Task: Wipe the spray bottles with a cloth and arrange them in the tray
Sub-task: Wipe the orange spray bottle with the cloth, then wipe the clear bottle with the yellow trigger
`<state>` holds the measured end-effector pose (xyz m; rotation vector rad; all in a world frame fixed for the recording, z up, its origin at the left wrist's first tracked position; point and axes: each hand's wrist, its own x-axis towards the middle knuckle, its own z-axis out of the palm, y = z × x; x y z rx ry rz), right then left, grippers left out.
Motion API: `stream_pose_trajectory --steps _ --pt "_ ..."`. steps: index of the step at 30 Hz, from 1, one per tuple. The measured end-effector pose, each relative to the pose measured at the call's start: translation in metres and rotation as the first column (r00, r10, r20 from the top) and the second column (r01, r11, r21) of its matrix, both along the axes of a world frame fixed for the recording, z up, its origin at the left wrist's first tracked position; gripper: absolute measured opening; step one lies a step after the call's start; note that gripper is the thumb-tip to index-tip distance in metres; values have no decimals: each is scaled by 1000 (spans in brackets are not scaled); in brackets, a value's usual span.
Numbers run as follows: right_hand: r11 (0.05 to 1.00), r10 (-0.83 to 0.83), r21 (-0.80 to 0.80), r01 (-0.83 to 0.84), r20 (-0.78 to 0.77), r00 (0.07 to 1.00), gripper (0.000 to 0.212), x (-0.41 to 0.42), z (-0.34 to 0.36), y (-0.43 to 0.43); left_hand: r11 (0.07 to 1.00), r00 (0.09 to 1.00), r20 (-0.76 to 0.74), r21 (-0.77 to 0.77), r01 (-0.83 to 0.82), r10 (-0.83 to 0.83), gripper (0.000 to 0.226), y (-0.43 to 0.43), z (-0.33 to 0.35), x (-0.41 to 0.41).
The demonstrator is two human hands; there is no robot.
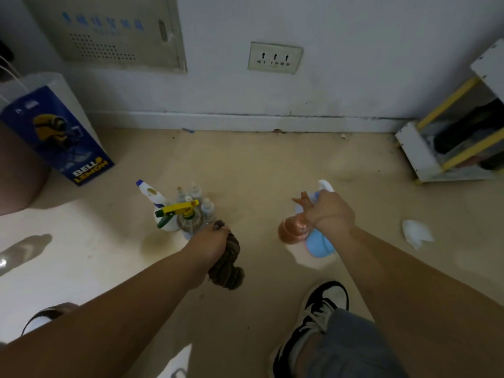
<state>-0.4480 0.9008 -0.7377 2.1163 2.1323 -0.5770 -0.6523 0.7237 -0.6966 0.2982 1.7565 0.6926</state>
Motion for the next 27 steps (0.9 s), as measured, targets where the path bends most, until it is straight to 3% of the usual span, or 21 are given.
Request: stream_pose_trajectory --steps 2,4,11,15,19,22,23,26,27 --pt "985 72 152 -85 88 994 45 -14 11 -12 999 999 11 7 -51 51 24 -6 2 -3" --pt "968 174 168 -184 74 982 41 -36 23 -28 996 996 11 34 -86 86 21 -14 3 -8" --pt "882 460 -83 -463 -52 886 29 -117 22 -85 989 990 -25 57 -136 138 32 -57 5 -37" --pt "836 499 -197 -512 -113 859 18 -164 14 -105 979 978 -40 8 -202 203 38 -88 3 -66" --pt "875 420 -135 -465 -266 867 45 -191 2 -113 960 958 -92 -48 -276 271 36 -99 -8 -93" --pt "883 426 -86 -462 -265 865 64 -207 -7 -109 943 942 -121 -76 -324 314 34 -97 -17 -109" --pt "868 452 -95 -488 -259 854 61 -213 -9 -106 939 939 -114 -82 -333 323 33 -96 -20 -112" --pt "804 511 -156 -574 -315 800 19 -225 -15 -100 943 945 -110 -89 -320 310 33 -88 -29 -120" --pt "793 527 -150 -590 -315 789 16 -226 -17 -99 945 946 -105 -87 -316 307 32 -86 -32 -122"
